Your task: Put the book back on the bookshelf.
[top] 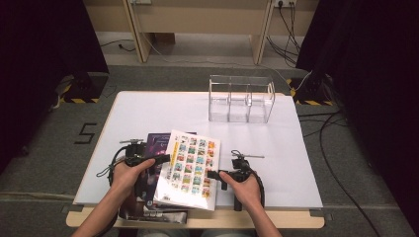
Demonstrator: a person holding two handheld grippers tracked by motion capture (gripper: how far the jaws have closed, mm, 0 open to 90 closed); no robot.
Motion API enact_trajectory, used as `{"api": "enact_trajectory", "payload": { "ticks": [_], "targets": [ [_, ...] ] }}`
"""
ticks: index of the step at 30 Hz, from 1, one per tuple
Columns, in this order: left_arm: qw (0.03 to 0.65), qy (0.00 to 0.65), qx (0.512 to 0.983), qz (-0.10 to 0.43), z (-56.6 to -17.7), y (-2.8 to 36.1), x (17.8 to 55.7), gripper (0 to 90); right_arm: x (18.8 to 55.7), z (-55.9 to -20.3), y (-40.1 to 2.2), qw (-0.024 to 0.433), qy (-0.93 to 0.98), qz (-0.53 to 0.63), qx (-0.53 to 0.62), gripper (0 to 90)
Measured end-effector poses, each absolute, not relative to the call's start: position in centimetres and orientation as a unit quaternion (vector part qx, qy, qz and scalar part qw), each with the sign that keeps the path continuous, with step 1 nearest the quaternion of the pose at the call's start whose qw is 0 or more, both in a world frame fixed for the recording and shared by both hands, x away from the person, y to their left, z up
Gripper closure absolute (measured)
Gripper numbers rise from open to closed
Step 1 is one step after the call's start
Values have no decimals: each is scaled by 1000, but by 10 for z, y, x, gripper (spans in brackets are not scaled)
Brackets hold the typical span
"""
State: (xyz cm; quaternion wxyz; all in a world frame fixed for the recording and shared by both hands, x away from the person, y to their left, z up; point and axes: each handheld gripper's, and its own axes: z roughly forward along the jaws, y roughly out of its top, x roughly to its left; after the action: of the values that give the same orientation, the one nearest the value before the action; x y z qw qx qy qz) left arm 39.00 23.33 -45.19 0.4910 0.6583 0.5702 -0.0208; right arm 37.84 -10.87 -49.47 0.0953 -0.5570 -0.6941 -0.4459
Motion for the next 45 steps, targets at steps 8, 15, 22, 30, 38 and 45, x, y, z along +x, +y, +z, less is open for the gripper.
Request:
{"api": "enact_trajectory", "payload": {
  "ticks": [8,15,22,30,38,45],
  "targets": [
    [486,591,638,-86,-473,222,403,590,379,-494,-108,97,-694,-444,-559,393],
    [465,575,671,-51,-473,210,406,700,380,-494,-109,103,-694,-442,-559,390],
    [504,514,694,-26,-462,209,398,816,382,-495,-111,111,-692,-447,-556,388],
    [534,493,686,-29,-457,210,393,817,387,-497,-113,124,-681,-455,-560,392],
    [564,482,669,-48,-455,217,387,817,393,-501,-115,148,-660,-470,-567,393],
    [584,467,662,-54,-452,218,383,818,399,-503,-113,163,-650,-477,-569,393]
  ]
}}
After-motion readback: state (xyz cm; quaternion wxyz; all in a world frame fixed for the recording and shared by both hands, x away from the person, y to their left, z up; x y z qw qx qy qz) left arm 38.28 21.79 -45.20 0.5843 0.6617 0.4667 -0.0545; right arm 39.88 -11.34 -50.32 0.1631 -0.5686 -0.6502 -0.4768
